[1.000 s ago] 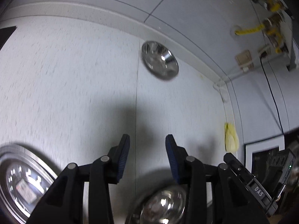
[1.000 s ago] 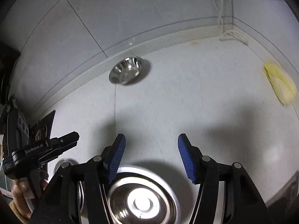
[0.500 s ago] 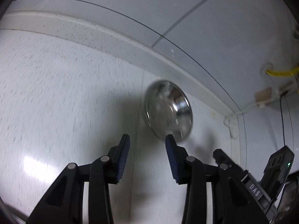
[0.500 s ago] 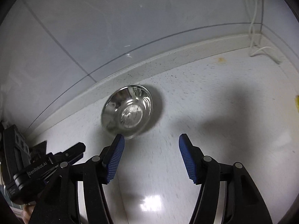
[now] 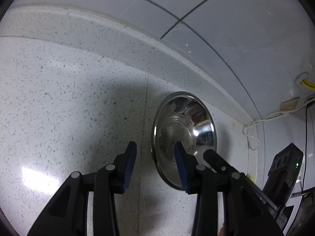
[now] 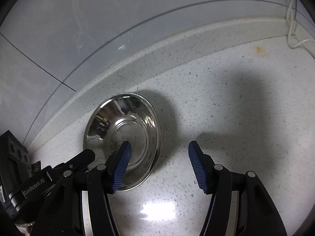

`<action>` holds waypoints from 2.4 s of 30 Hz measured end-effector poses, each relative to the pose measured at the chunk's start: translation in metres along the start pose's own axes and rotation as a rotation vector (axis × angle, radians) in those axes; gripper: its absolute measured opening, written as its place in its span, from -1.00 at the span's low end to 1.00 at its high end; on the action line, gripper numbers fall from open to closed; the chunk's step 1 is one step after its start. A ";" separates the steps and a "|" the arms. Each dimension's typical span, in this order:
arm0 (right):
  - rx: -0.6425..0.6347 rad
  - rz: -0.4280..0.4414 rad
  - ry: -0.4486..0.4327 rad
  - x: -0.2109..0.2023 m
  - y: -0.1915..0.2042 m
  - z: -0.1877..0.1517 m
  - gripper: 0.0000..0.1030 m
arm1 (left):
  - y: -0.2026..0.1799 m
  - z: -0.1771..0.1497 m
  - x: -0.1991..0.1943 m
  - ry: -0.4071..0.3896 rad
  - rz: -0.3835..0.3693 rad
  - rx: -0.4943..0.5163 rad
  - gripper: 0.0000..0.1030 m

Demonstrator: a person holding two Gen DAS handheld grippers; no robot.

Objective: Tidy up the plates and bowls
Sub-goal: 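Move both grippers to the small steel bowl and close on its rim, then lift the small bowl and carry it over the nested bowls, then lower the small bowl into the nested bowls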

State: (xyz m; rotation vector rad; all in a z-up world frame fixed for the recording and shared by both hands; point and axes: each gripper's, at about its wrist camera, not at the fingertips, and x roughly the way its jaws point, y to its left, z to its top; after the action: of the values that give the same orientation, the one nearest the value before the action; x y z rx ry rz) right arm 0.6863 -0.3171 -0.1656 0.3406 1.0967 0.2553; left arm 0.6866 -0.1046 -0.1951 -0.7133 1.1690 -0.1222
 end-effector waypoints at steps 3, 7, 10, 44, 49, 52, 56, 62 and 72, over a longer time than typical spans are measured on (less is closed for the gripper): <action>-0.013 -0.002 0.016 0.010 0.004 0.003 -0.26 | 0.003 0.007 0.008 0.000 -0.016 -0.015 -0.28; -0.014 -0.003 0.023 0.020 0.007 0.006 -0.55 | 0.001 0.013 0.013 0.009 -0.051 -0.002 -0.47; -0.025 -0.005 0.028 0.027 0.014 0.007 -0.79 | -0.005 0.016 0.012 -0.003 -0.055 0.022 -0.76; -0.122 0.110 -0.247 -0.284 0.056 -0.174 -0.77 | -0.069 -0.233 -0.287 -0.147 -0.218 0.124 -0.89; -0.108 0.079 -0.216 -0.290 0.021 -0.224 -0.77 | -0.053 -0.282 -0.261 -0.062 -0.217 0.111 -0.89; -0.092 0.061 -0.169 -0.270 0.000 -0.243 -0.77 | -0.034 -0.308 -0.234 0.006 -0.175 0.102 -0.89; -0.047 0.064 -0.061 -0.230 -0.028 -0.267 -0.76 | -0.007 -0.334 -0.196 0.097 -0.085 0.080 -0.89; 0.011 0.047 0.048 -0.183 -0.055 -0.281 -0.76 | 0.004 -0.348 -0.165 0.151 -0.028 0.079 -0.89; 0.018 0.046 0.073 -0.183 -0.059 -0.299 -0.73 | -0.003 -0.348 -0.155 0.138 0.042 0.124 -0.89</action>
State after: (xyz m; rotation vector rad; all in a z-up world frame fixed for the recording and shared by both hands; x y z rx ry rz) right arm 0.3400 -0.3954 -0.1619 0.3751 1.1643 0.3005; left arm 0.3204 -0.1948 -0.1399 -0.5778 1.2954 -0.2095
